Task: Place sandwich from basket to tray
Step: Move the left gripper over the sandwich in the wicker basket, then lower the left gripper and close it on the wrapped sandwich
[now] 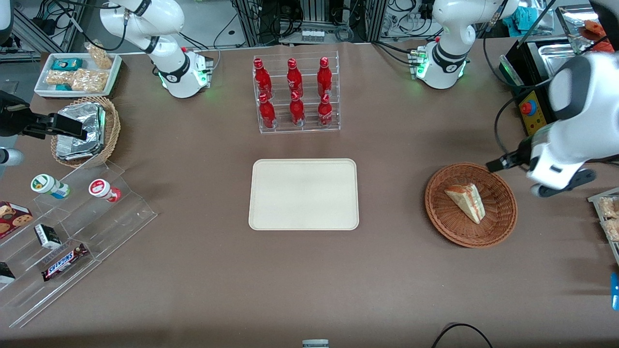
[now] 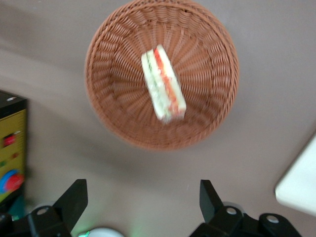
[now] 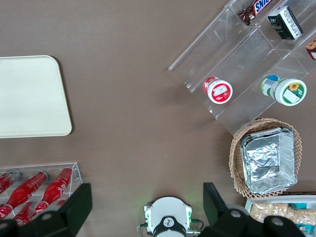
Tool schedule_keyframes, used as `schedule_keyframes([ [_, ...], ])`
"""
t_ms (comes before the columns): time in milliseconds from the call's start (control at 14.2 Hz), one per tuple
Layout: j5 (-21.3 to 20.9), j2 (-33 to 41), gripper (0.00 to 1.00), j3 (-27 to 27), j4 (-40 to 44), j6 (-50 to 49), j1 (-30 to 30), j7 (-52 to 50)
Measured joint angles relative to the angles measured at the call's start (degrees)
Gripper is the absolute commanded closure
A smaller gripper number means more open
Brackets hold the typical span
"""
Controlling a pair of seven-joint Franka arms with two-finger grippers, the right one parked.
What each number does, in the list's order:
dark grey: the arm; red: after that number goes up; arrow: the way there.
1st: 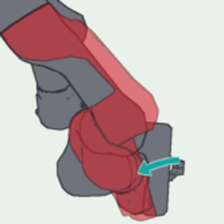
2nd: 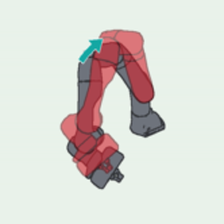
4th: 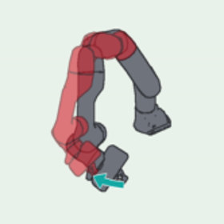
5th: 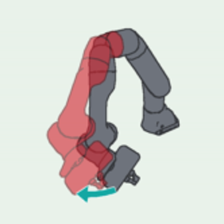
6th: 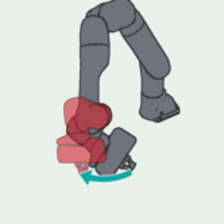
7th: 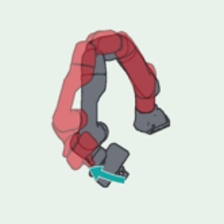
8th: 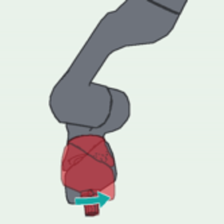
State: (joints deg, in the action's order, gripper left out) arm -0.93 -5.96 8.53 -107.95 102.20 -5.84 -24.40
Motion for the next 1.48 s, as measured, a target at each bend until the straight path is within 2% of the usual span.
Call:
schedule_keyframes([
  [282,0.0,-0.3,0.0,-1.5,-10.7,13.9,0.0,-5.1],
  [635,0.0,-3.3,0.0,-1.6,-14.7,24.2,-0.1,-12.9],
  [1481,0.0,-8.7,0.0,-1.1,-14.8,31.1,0.1,-19.4],
])
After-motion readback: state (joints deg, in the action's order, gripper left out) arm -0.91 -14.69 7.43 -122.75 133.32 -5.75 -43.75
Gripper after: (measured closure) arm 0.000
